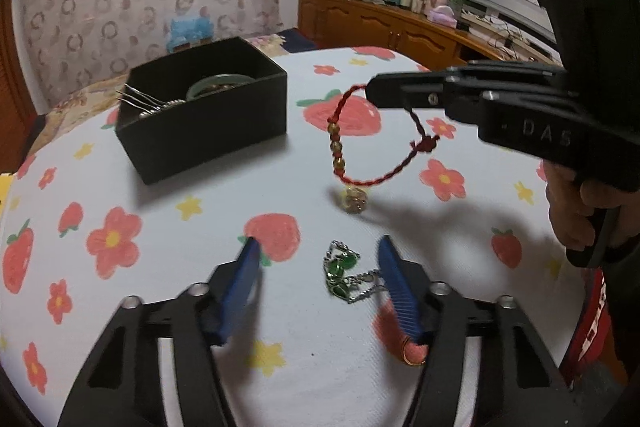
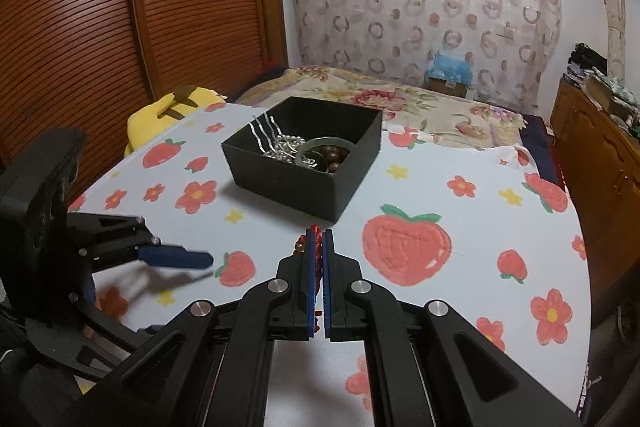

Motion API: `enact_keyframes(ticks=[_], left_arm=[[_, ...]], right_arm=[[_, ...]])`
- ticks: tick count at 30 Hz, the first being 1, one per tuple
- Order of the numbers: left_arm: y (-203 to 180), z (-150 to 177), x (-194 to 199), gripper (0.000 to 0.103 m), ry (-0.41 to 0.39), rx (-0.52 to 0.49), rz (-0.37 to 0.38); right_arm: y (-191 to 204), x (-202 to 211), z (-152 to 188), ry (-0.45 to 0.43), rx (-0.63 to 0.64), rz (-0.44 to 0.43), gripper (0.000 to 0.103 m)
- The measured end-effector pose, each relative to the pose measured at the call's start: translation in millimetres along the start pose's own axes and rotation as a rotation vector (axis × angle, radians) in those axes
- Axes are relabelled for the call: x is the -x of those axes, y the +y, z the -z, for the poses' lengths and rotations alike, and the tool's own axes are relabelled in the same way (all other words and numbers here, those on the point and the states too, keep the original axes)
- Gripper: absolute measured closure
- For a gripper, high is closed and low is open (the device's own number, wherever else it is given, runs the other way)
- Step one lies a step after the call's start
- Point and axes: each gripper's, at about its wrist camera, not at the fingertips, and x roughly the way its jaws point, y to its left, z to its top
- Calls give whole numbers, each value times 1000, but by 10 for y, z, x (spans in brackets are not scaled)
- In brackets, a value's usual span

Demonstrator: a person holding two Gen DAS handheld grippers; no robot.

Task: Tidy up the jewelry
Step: 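Grasp the green pendant necklace with the left tool while the right tool lifts the red bracelet, then lower the red bracelet into the box and open the right tool while the left tool carries the necklace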

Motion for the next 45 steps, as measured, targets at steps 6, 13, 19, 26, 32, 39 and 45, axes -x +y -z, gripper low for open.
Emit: enact_keyframes(ticks=[6, 13, 19, 26, 32, 39, 45], left_arm=[[-40, 25, -57, 85, 24, -5, 20], [-54, 15, -63, 90, 28, -21, 0], [57, 16, 51, 99, -9, 13, -10], [199, -44, 216, 99, -61, 45, -21], [297, -105, 330, 99, -100, 69, -30], [435, -219, 420, 99, -131, 85, -54], [524, -300, 494, 99, -159, 89, -74]], right_arm=[[-50, -2, 31, 8, -4, 18, 100], [-36, -8, 57, 10, 3, 14, 100], [20, -39, 53, 9, 10, 16, 100], [50, -32, 17, 5, 13, 14, 100], [89, 0, -82, -11, 16, 12, 100], [139, 12, -258, -38, 30, 17, 100], [173, -65, -422, -43, 44, 28, 100]])
